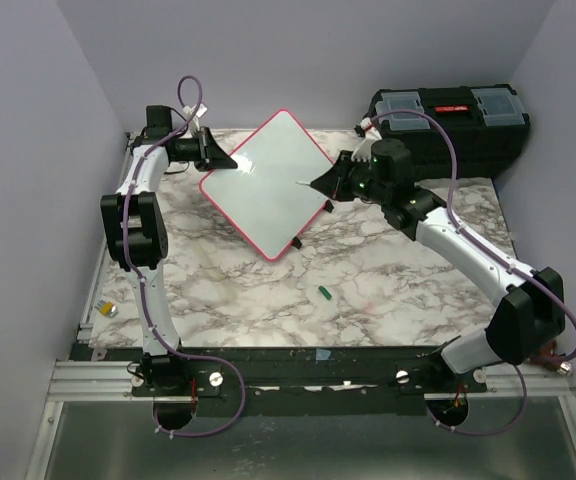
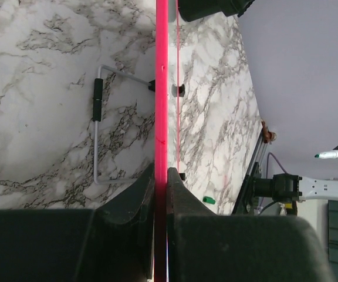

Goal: Write a sentence on the whiteboard
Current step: Hold the whiteboard on the whiteboard stand, then write a sentence on the whiteboard.

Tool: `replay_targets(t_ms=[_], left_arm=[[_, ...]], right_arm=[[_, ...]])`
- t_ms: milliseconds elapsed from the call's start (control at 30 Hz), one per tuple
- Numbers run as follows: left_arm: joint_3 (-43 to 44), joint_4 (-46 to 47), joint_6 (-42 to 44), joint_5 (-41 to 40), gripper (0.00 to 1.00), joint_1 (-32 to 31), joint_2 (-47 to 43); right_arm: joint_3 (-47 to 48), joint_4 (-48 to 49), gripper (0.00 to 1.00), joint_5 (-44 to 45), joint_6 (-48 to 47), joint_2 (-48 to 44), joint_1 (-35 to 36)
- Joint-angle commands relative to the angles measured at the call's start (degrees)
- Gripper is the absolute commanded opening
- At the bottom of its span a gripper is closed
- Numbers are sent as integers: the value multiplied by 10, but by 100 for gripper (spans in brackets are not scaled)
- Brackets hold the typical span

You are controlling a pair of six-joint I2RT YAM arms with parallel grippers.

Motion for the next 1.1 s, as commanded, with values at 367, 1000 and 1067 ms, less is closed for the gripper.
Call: replay_targets(t_ms=[367,1000,1067], left_arm=[[-27,53,5,-50,0,-14,-52],[-35,63,-2,-54,0,-11,-56],[-36,65,-3,-53,0,-10,-56]], right_arm=[[92,55,1,-25,-87,112,59],[309,-3,1,70,-156,297,137],[327,-18,1,83,-161,307,146]])
